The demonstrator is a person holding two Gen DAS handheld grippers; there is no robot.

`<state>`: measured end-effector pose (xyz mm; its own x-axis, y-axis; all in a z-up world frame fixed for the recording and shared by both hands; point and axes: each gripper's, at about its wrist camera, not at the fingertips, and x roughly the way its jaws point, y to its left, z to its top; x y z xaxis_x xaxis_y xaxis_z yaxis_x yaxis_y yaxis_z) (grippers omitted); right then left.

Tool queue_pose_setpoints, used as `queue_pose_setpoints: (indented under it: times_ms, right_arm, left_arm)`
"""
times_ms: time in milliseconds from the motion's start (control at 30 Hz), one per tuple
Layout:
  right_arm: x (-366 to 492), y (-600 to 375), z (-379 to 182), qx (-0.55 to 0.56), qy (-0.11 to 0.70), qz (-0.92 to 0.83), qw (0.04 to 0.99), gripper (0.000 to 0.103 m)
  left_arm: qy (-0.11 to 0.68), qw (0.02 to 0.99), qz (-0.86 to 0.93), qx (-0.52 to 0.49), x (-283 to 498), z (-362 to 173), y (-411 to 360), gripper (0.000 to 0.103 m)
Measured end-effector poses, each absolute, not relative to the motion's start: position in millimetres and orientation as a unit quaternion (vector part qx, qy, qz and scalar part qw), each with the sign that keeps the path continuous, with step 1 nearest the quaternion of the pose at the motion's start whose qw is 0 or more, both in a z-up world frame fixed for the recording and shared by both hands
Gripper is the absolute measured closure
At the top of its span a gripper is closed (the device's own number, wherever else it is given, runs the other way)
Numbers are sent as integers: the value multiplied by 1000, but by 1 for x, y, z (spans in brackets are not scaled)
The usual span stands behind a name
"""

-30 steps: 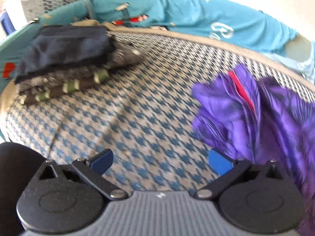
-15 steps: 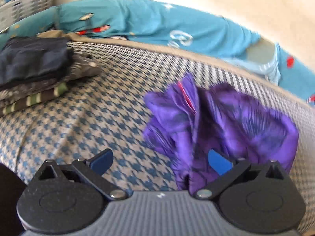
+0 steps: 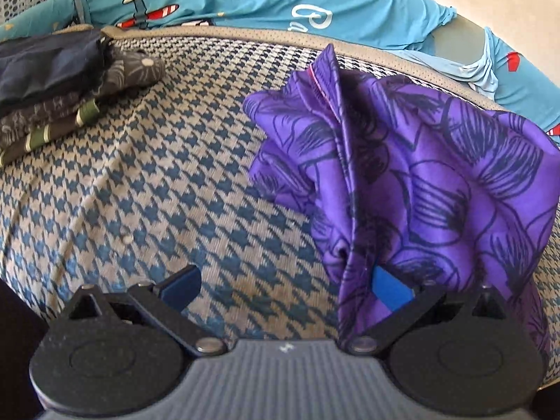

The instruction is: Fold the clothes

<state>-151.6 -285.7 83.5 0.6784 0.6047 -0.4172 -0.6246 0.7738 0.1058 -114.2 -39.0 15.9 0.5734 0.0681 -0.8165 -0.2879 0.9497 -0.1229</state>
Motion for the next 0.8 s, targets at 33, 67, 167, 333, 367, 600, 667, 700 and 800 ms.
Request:
queue_pose_setpoints:
  times_ms: [33, 67, 167, 333, 367, 600, 667, 700, 800]
  right_arm:
    - [-148, -286, 87, -17, 209, 325, 922, 63]
    - [-144, -284, 90, -14, 200, 317, 927, 62]
    - [-129, -274, 98, -16, 188, 296, 936, 57]
    - [-89, -258, 104, -10, 194, 275, 942, 53]
    - [-82, -256, 104, -9, 198, 274, 941, 52]
    - [-45, -239, 87, -21, 227, 270, 936, 49]
    - [-40, -234, 82, -29, 229, 260, 938, 49]
    - [-39, -233, 80, -32, 232, 255, 938, 49]
    - [-37, -229, 75, -38, 246, 257, 934, 70]
  left_arm:
    - [451, 878, 100, -124, -115, 15, -38, 0]
    - [451, 878, 99, -125, -115, 14, -38, 0]
    - [452, 878, 96, -122, -117, 11, -39, 0]
    - [454, 880, 92, -103, -120, 5, -42, 0]
    - [454, 881, 92, -98, -121, 5, -43, 0]
    - [452, 882, 93, -92, -120, 3, -46, 0]
    - [452, 883, 93, -91, -121, 3, -45, 0]
    - [452, 883, 93, -92, -121, 3, -45, 0]
    - [452, 882, 91, -98, -121, 4, -42, 0]
